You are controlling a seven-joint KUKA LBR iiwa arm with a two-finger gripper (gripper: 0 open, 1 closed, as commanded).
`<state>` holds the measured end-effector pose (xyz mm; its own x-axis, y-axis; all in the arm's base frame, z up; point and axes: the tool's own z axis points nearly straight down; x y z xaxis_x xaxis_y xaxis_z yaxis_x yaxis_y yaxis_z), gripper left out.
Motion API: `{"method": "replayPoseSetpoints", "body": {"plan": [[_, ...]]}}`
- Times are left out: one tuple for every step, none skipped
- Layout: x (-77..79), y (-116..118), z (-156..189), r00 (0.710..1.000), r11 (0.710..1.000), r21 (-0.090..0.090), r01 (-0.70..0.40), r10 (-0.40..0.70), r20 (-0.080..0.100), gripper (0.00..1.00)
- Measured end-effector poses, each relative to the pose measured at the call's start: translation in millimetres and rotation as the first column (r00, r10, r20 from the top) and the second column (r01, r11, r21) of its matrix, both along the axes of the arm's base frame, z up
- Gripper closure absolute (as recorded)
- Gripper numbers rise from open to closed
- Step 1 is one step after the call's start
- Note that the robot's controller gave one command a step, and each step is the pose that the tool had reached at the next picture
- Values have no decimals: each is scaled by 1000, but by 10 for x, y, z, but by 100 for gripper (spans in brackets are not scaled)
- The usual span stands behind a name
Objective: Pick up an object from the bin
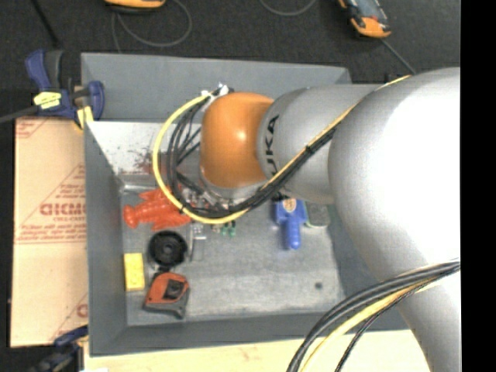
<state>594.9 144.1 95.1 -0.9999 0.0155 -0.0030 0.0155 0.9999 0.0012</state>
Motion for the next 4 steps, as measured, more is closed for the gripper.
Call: {"method": "replayPoseSetpoints", "body": {"plan": [[89, 229, -112, 970, 970, -5, -244, 244, -3, 0], [90, 505, -167, 933, 933, 0, -360, 360, 1, 0], [-178, 425, -215, 984, 984, 0, -179, 179, 13, 100], [-179, 426, -215, 984, 984, 0, -178, 178, 13, 100]]}}
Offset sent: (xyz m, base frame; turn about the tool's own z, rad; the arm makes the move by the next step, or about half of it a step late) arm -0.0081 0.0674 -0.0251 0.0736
